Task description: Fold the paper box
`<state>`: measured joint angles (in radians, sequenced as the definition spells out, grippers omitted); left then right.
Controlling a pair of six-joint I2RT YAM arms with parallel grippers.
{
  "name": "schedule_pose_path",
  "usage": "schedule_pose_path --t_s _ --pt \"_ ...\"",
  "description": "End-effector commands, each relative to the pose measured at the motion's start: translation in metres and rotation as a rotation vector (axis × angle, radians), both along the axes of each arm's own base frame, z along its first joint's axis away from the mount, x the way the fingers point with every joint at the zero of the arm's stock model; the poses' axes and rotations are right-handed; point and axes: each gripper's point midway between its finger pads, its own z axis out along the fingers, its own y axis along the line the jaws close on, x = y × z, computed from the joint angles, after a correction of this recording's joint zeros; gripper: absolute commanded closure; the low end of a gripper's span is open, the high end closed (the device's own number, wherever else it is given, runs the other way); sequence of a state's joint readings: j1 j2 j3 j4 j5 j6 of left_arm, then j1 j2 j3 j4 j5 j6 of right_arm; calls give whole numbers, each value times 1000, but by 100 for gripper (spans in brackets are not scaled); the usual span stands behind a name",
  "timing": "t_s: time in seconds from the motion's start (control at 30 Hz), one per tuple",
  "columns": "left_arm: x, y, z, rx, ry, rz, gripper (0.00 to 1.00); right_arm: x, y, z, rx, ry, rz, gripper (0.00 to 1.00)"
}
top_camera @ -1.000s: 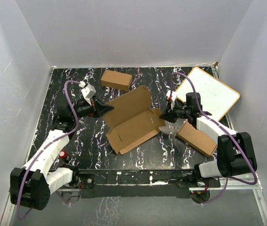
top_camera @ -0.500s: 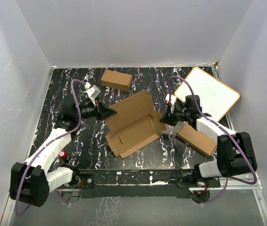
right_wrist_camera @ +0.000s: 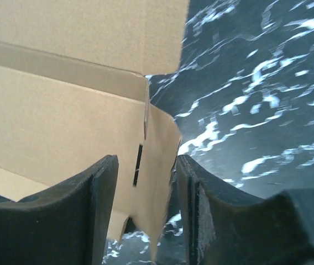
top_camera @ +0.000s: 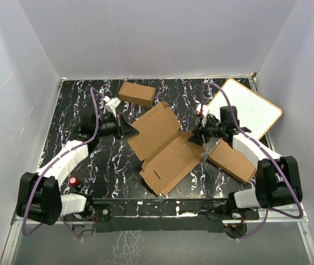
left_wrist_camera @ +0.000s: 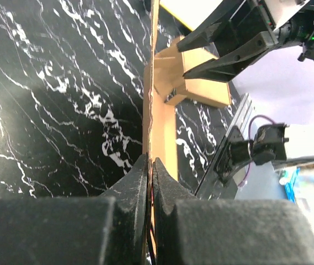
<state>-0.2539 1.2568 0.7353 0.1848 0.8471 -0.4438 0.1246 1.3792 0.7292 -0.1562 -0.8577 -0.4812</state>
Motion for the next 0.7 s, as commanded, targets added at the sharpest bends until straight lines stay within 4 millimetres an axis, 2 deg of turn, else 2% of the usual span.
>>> schedule_pose_path --t_s 0.0,0.07,0.2,0.27,0.33,0.47,0.67 --pt "22 5 73 -67 -143 131 100 34 -23 92 26 -185 -82 45" --pt "27 9 93 -93 -183 182 100 31 -31 119 48 -218 -88 39" --pt "34 18 128 -186 -256 301 100 4 -19 167 126 -206 -17 33" --pt "35 21 141 -231 -282 348 100 -12 -7 180 230 -104 25 33" --pt "35 23 152 -274 -304 387 100 -30 6 181 369 99 57 33" --pt "31 19 168 -344 -341 446 100 -21 29 180 490 269 -55 33" --pt "23 -5 172 -392 -353 456 100 -2 62 204 598 425 -136 31"
